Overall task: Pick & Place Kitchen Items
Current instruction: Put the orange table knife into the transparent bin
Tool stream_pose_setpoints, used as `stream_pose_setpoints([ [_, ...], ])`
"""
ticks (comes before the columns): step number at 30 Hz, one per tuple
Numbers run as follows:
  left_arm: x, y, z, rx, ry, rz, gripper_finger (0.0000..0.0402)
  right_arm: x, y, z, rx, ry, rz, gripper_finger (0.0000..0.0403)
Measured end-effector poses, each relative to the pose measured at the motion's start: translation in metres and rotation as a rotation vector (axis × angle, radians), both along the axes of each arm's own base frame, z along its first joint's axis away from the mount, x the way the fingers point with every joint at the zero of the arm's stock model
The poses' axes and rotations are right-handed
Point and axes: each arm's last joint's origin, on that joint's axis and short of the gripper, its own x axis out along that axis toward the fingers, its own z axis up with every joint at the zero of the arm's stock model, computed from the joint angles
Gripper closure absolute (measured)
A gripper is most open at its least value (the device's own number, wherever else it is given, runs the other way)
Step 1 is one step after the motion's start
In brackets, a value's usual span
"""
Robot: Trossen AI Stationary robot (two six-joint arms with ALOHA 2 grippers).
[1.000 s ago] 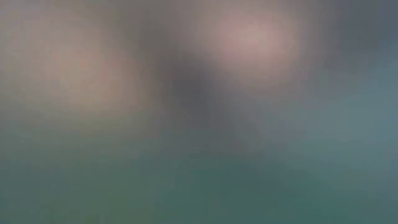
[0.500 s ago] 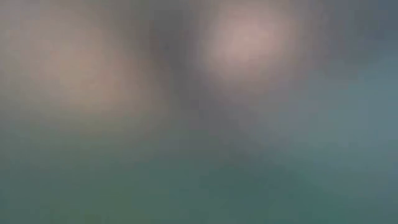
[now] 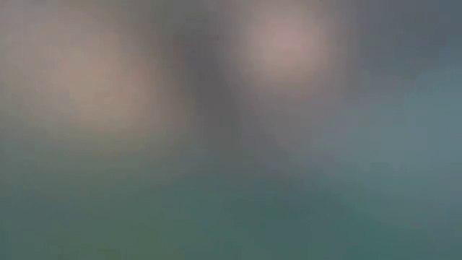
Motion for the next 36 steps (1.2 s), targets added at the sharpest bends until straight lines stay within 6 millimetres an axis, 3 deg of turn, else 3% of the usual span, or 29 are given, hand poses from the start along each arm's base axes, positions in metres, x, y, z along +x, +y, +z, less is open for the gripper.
stream_pose_setpoints([
  [5,0.000,0.001,0.000,-0.001,-0.001,0.004,0.0390,0.005,-0.001,0.015,-0.087,-0.085,0.054,0.0318],
  [8,0.000,0.002,0.000,0.000,-0.001,0.005,0.0390,0.003,-0.001,0.036,-0.177,-0.185,0.106,0.0318],
  [13,0.000,0.006,0.000,0.017,-0.001,0.035,0.0390,-0.009,-0.001,0.072,-0.351,-0.294,0.232,0.0318],
  [20,-0.002,0.019,-0.006,-0.040,-0.039,0.048,0.0390,-0.035,-0.002,0.108,-0.442,-0.498,0.191,0.0318],
  [28,-0.004,0.035,-0.012,-0.156,-0.129,0.016,0.0390,-0.052,0.014,0.117,-0.503,-0.566,0.249,0.0318],
  [36,-0.002,0.042,-0.009,-0.216,-0.185,0.030,0.0390,-0.054,0.020,0.106,-0.613,-0.569,0.283,0.0318],
])
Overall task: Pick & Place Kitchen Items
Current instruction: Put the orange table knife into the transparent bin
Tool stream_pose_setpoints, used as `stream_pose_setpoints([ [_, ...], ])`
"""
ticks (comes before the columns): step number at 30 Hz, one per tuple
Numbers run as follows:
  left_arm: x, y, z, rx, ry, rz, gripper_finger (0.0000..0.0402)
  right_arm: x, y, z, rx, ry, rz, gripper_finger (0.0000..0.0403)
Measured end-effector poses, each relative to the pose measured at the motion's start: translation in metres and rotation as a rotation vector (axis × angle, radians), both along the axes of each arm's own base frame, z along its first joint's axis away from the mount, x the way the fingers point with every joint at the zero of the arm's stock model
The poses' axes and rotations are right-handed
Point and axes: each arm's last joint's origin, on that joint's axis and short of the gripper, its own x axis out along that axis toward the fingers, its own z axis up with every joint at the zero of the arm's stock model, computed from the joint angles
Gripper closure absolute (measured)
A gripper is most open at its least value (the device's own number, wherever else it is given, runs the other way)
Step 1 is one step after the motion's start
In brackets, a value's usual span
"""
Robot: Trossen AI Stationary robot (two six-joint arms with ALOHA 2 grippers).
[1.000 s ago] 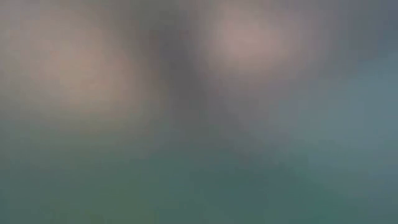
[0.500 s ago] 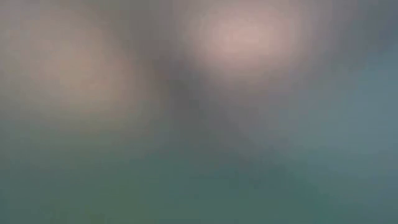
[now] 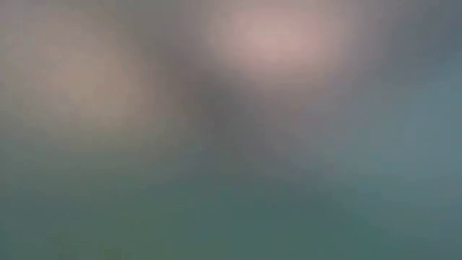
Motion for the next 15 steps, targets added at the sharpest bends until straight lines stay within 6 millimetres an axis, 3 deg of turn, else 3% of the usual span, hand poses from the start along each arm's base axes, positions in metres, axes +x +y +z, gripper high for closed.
stream_pose_setpoints([
  [10,0.004,-0.003,0.017,-0.067,-0.142,-0.068,0.0390,-0.002,-0.001,-0.019,-0.052,-0.018,-0.023,0.0318],
  [15,-0.013,0.002,0.030,-0.035,-0.175,-0.030,0.0390,-0.011,-0.005,-0.021,-0.035,-0.044,-0.027,0.0318],
])
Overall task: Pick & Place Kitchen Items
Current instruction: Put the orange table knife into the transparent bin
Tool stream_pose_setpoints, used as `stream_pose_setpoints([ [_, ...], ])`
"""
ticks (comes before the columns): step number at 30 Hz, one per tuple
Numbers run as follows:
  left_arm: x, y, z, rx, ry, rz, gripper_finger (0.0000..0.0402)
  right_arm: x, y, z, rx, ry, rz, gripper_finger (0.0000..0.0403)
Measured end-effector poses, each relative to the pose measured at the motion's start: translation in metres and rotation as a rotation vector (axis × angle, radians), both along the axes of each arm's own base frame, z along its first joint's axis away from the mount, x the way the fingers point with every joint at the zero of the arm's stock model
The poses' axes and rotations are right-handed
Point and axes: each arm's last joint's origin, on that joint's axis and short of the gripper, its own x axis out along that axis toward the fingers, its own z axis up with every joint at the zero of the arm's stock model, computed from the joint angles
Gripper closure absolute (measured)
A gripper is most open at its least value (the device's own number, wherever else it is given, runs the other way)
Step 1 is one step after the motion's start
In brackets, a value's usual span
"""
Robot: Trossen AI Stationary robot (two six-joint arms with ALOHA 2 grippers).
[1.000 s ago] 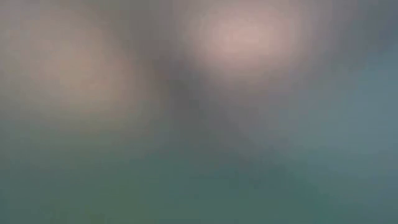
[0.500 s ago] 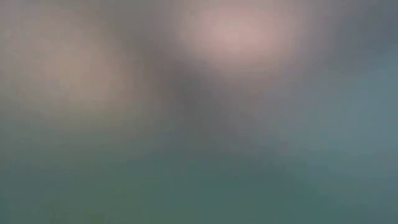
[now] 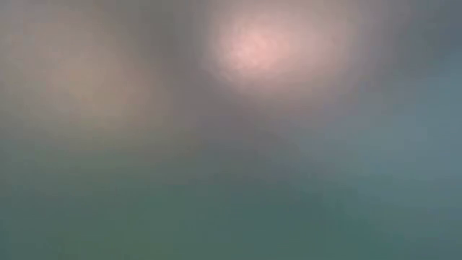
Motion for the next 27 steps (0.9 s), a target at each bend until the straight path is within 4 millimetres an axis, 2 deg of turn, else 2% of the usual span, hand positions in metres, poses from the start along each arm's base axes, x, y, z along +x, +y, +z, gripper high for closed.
stream_pose_setpoints([
  [5,-0.039,0.011,0.009,0.009,-0.025,0.052,0.0390,-0.017,-0.006,0.000,0.019,-0.073,0.004,0.0320],
  [10,-0.082,0.020,0.022,0.005,-0.167,0.129,0.0390,-0.032,-0.013,-0.008,-0.014,-0.130,0.009,0.0320],
  [14,-0.106,0.021,0.033,-0.051,-0.315,0.087,0.0390,-0.033,-0.020,-0.020,-0.066,-0.126,-0.005,0.0320],
  [17,-0.116,0.019,0.040,-0.086,-0.385,0.027,0.0390,-0.028,-0.027,-0.029,-0.074,-0.123,-0.036,0.0321],
  [21,-0.118,0.012,0.046,-0.103,-0.443,-0.045,0.0390,-0.023,-0.037,-0.037,-0.081,-0.123,-0.077,0.0331],
  [27,-0.117,0.006,0.049,-0.102,-0.476,-0.076,0.0390,-0.017,-0.043,-0.038,-0.078,-0.144,-0.107,0.0358],
])
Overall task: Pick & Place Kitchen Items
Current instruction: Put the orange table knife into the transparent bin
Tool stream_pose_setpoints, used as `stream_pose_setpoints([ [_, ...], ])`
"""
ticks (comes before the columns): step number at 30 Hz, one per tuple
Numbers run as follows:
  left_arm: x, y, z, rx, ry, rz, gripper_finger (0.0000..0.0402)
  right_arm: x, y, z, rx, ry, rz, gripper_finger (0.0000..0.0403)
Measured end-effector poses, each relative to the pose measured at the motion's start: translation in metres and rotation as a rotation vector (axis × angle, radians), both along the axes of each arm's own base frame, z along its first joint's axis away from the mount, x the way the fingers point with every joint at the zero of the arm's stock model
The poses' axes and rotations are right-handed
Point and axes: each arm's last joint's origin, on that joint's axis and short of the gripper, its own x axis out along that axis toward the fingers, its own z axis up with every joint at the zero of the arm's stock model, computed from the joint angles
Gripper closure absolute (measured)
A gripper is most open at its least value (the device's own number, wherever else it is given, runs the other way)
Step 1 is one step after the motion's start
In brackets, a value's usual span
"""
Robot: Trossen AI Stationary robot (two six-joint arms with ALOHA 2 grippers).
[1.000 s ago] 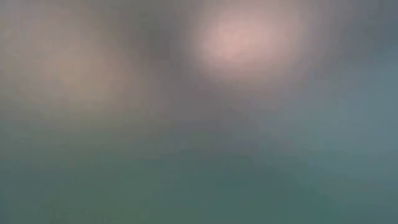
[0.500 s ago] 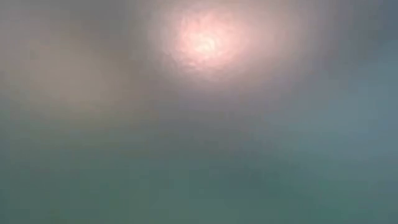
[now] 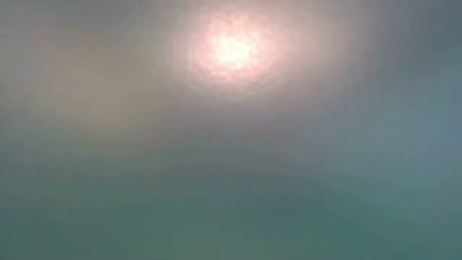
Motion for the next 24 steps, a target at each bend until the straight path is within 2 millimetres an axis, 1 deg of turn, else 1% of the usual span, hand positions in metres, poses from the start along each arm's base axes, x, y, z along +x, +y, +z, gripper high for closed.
stream_pose_setpoints([
  [6,0.000,0.002,0.000,-0.001,0.003,0.015,0.0390,0.010,0.005,-0.001,0.025,-0.081,-0.001,0.0376],
  [9,0.000,0.002,-0.001,-0.006,0.010,0.017,0.0390,0.020,0.013,-0.003,0.022,-0.057,0.009,0.0377],
  [14,0.000,0.001,-0.002,-0.020,0.024,0.009,0.0390,0.039,0.025,-0.004,0.050,0.044,0.068,0.0377],
  [18,0.001,-0.001,-0.003,-0.024,0.037,0.002,0.0390,0.054,0.033,0.003,0.091,0.129,0.191,0.0378],
  [21,0.001,-0.001,-0.003,-0.024,0.038,0.002,0.0390,0.065,0.039,0.010,0.108,0.180,0.340,0.0378],
  [24,0.000,-0.001,-0.003,-0.022,0.040,-0.007,0.0390,0.074,0.045,0.013,0.103,0.182,0.490,0.0378],
])
